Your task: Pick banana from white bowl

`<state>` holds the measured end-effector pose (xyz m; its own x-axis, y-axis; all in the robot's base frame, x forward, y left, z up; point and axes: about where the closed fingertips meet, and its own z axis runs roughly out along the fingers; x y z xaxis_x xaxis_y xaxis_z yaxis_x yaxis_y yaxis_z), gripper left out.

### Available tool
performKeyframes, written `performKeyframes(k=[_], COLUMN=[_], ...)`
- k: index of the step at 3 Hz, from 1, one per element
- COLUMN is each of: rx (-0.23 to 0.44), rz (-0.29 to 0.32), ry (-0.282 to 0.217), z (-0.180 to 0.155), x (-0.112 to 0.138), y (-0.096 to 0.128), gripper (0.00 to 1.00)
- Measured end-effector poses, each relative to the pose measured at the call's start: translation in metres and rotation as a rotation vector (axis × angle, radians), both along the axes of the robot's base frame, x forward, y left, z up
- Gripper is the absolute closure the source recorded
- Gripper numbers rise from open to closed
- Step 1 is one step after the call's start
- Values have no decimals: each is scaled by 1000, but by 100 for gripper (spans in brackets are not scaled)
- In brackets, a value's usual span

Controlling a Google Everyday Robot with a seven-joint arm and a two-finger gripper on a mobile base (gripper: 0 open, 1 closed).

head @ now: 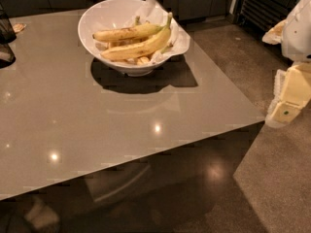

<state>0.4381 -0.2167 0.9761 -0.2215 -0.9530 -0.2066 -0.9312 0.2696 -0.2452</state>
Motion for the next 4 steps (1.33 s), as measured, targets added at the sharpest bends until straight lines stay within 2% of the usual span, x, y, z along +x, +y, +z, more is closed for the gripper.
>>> performKeyframes(k=[1,2,4], rx=[0,24,19], rz=[0,17,116], ry=[0,7,72], z=[0,0,-14], x=[0,19,64], y=[0,12,46], gripper=[0,0,0])
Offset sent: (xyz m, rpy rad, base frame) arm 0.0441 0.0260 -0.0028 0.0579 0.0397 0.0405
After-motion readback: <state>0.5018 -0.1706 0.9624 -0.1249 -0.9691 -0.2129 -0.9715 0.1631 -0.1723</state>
